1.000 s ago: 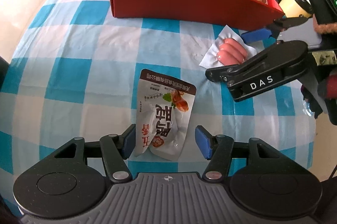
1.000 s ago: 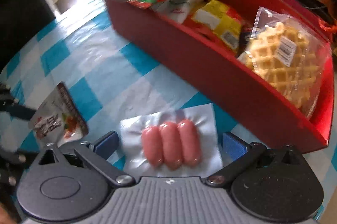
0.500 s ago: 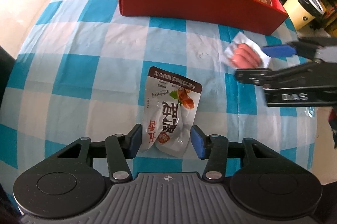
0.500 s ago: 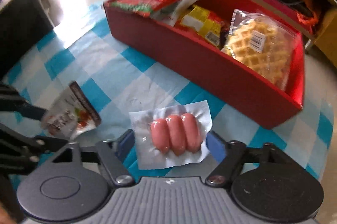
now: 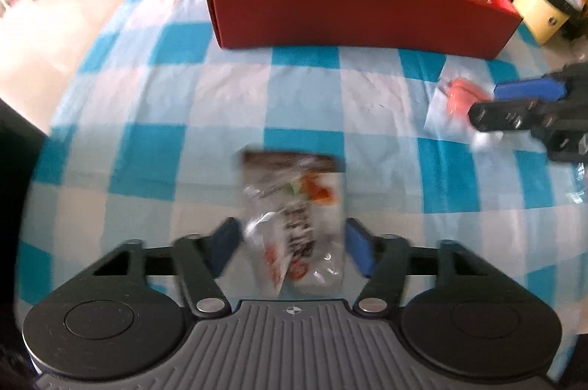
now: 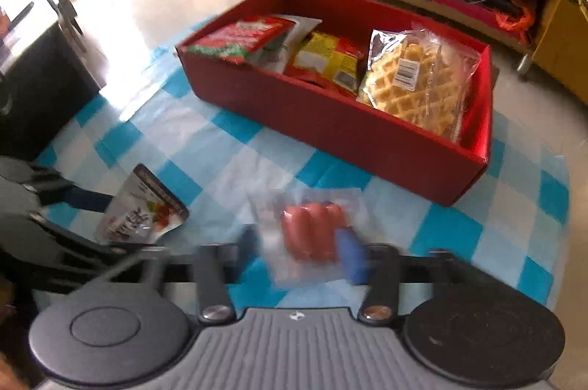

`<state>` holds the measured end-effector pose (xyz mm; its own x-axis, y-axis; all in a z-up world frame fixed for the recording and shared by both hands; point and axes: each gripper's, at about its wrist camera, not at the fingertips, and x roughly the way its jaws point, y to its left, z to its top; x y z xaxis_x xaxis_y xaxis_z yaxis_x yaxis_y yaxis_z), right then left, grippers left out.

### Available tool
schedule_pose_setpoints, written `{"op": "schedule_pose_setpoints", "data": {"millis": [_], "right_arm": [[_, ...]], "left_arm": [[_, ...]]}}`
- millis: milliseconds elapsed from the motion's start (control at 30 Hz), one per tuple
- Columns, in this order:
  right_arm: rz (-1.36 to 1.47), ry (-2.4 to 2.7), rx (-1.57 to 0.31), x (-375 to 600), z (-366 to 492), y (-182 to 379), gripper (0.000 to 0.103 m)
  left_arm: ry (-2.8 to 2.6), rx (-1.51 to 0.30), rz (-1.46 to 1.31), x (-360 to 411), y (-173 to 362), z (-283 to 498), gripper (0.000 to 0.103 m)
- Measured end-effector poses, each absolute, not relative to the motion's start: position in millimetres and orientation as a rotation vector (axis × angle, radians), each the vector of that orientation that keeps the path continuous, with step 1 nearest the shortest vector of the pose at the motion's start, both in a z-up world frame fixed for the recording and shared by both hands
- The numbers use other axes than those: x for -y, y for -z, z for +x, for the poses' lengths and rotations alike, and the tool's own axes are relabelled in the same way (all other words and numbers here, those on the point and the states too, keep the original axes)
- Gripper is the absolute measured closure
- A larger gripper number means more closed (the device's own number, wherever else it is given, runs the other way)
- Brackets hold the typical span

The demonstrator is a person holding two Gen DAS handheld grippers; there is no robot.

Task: Organize snacks
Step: 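Grasp the white jerky pouch with the left tool while the right tool grasps the sausage pack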

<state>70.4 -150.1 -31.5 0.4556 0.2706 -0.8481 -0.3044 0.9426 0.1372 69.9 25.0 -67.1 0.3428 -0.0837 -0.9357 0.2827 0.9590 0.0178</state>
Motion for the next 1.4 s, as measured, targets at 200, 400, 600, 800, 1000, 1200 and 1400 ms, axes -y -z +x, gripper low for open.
{"op": "schedule_pose_setpoints", "data": {"millis": [200, 400, 600, 800, 1000, 1200, 1400], "right_arm": [[-0.07, -0.361, -1.06, 149.6, 71.7, 34.8, 0.066], [0.021, -0.292, -1.057, 171.8, 68.5, 33.4, 0.044], [0.346, -0.136, -1.126, 201.0, 62.4, 49.6, 0.032], [0.592, -0.013, -1.11, 184.5, 75.6, 74.2, 0.028], [0.432, 0.096, -1.087, 146.3, 98.7, 75.5, 0.002], [0.238, 0.103, -1.121, 123.1, 107.7, 79.0, 0.002], [0.1, 0.002, -1.139, 135.0, 90.8, 68.0, 0.043]], "left_arm": [[0.236, -1.225, 0.155, -30.8, 59.8, 65.3, 0.048], [0.258, -1.216, 0.032, -46.2, 41.2, 66.0, 0.049], [0.3, -1.208, -0.049, -51.8, 30.2, 69.3, 0.048], [0.336, -1.222, -0.097, -59.0, 27.7, 68.2, 0.048], [0.347, -1.215, -0.13, -70.5, 24.1, 68.5, 0.047], [0.354, -1.216, -0.137, -73.6, 23.5, 67.4, 0.047], [0.371, -1.215, -0.139, -72.6, 21.9, 66.3, 0.046]]}}
